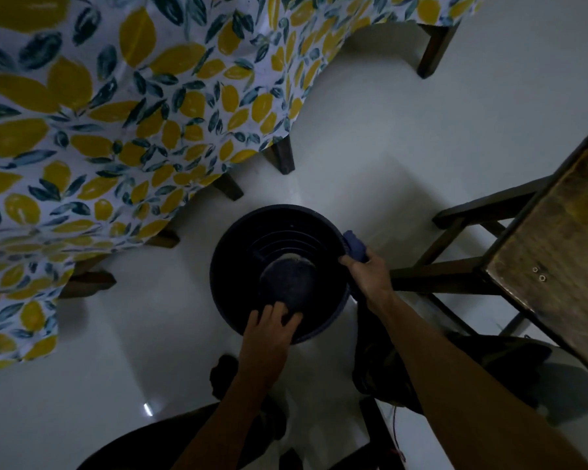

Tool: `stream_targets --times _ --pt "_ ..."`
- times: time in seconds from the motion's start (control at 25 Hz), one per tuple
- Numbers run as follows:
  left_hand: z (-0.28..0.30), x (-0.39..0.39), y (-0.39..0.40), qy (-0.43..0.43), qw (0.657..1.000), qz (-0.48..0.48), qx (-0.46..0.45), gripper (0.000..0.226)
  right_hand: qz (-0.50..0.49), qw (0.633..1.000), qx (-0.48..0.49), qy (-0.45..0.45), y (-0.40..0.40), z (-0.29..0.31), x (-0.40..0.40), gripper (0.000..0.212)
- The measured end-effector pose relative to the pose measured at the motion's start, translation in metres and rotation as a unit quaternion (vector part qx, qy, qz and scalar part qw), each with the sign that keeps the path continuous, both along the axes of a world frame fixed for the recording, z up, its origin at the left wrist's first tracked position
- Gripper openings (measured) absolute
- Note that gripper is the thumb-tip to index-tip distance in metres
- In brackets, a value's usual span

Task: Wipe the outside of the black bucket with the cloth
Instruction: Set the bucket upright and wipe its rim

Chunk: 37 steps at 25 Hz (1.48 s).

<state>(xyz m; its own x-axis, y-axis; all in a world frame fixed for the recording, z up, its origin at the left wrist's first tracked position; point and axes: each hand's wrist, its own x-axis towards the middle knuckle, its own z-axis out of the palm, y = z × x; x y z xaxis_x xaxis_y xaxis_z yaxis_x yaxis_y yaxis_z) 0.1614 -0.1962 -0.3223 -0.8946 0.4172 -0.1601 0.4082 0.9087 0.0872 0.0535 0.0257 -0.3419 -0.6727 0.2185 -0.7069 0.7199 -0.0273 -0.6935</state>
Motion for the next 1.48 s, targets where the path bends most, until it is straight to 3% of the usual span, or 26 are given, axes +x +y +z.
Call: stream_targets --times 0.08,0.2,0.32,0.52,1.12,1.24,1.36,1.48 --pt "0.010 -0.003 -0.014 -0.062 0.994 0.088 0.000 0.084 0.015 1.000 -0.010 0.022 -0.005 0.003 0.003 0.027" --pt "0.022 -0.010 -0.039 -0.156 0.953 0.260 0.030 0.141 0.022 0.999 -0.010 0.049 -0.017 0.005 0.003 0.026" --pt "0.015 -0.016 -0.070 -0.183 0.918 0.331 0.118 0.156 0.030 0.998 -0.001 0.055 -0.035 0.002 -0.004 0.025" --pt "0.012 -0.035 -0.097 -0.158 0.877 0.411 0.194 0.151 0.051 0.996 -0.003 0.073 -0.063 -0.008 -0.024 0.032" --pt "0.008 -0.040 -0.148 -0.151 0.888 0.401 0.165 0.148 0.086 0.994 -0.002 0.061 -0.112 -0.021 -0.032 0.043" --pt "0.005 -0.037 -0.149 -0.136 0.904 0.381 0.135 0.141 0.109 0.992 0.004 0.064 -0.110 -0.020 -0.032 0.040" --pt "0.016 -0.041 -0.142 -0.146 0.916 0.374 0.028 0.127 0.191 0.971 0.099 0.104 -0.103 -0.010 -0.035 0.033" --pt "0.037 -0.054 -0.126 -0.139 0.932 0.334 -0.032 0.113 0.290 0.910 0.233 0.180 -0.092 0.003 -0.042 0.034"
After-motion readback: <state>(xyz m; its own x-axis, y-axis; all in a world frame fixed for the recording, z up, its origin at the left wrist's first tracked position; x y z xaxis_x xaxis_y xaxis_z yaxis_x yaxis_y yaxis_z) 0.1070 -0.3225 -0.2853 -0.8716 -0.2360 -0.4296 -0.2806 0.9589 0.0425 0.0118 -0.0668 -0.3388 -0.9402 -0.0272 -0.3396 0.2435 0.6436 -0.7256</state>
